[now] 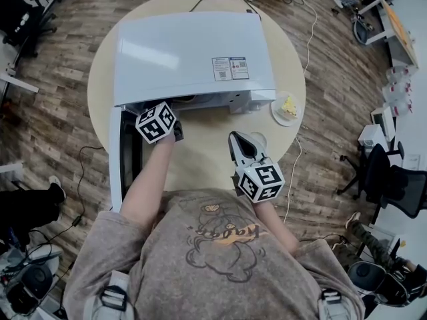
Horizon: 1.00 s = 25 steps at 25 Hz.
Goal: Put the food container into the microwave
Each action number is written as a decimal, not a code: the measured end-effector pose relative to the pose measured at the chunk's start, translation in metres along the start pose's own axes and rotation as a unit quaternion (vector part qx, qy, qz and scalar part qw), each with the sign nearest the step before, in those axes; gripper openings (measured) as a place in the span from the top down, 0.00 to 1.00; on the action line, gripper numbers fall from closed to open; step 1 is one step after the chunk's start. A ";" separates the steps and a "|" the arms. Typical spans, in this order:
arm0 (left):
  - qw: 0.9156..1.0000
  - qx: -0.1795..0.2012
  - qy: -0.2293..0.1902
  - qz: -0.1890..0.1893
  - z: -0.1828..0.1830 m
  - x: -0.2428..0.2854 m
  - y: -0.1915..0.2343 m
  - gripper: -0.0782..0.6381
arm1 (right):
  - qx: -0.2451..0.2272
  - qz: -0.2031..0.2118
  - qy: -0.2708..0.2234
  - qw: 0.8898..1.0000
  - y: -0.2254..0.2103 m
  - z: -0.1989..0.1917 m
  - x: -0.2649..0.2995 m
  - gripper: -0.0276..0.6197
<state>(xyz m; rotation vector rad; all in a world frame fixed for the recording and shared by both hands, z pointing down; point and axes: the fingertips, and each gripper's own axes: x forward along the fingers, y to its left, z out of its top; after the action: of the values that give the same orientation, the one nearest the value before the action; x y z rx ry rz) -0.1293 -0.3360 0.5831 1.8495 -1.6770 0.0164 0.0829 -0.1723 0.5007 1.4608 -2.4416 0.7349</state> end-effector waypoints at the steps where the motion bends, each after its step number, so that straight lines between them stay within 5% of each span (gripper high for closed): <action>1: 1.000 0.002 -0.001 -0.001 0.000 0.000 0.000 0.81 | 0.000 -0.001 0.001 1.000 0.001 -0.001 -0.001 0.96; 15: 0.999 -0.014 -0.025 0.024 0.005 -0.030 0.005 0.81 | -0.017 0.045 -0.004 0.999 -0.001 0.008 -0.010 0.96; 25: 0.999 -0.021 0.005 0.024 -0.038 -0.063 -0.010 0.81 | -0.021 0.060 -0.007 0.998 -0.017 0.013 -0.019 0.96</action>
<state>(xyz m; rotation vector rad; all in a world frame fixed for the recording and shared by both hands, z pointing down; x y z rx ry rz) -0.1172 -0.2632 0.5828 1.7749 -1.7017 0.0093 0.1079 -0.1707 0.4867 1.3174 -2.5572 0.6941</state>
